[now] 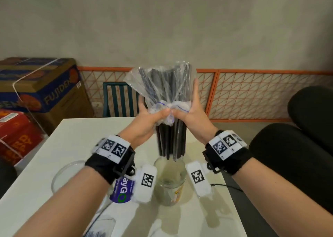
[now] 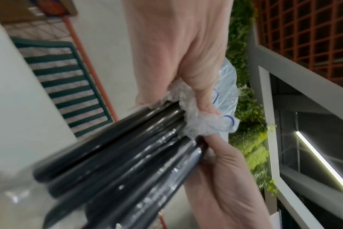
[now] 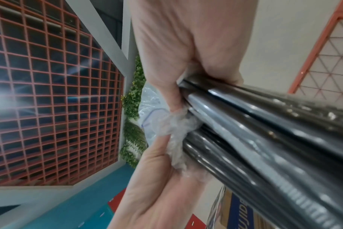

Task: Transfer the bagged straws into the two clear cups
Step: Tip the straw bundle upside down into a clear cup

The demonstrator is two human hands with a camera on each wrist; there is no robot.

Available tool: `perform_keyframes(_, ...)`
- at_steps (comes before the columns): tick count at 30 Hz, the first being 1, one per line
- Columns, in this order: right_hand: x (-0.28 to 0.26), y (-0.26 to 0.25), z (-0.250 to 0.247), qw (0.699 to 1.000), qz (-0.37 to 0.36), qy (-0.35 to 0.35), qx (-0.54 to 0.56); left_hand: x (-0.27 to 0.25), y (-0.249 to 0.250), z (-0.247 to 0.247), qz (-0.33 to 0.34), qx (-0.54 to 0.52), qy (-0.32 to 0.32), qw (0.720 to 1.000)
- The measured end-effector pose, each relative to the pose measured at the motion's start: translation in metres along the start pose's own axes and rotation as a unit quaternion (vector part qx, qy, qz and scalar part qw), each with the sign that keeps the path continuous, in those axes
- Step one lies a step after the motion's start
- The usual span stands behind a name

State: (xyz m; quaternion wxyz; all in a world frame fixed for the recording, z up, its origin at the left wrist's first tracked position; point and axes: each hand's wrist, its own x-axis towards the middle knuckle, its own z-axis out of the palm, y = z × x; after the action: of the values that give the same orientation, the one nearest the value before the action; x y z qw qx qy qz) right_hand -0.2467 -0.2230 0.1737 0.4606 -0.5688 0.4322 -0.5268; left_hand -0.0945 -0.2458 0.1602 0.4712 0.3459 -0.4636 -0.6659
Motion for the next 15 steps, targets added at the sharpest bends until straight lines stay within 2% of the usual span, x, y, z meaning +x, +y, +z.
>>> perform_keyframes(3,-0.018,0.014,0.001,1.000,-0.019,0.017,0.014,-0.007,-0.027,0.000,0.015,0.018,-0.067,0.997)
perform_keyframes(6,-0.028,0.023,0.000,0.999,-0.030,0.014,0.023,-0.010,-0.044,-0.001,0.028,-0.015,-0.072,0.997)
perform_keyframes(11,-0.024,0.024,-0.001,0.999,-0.033,0.014,0.037,-0.009,-0.039,-0.001,0.056,-0.018,-0.062,0.996)
perform_keyframes(15,-0.022,0.027,0.000,0.998,-0.016,-0.015,0.055,-0.007,-0.043,-0.005,0.043,-0.024,-0.053,0.997)
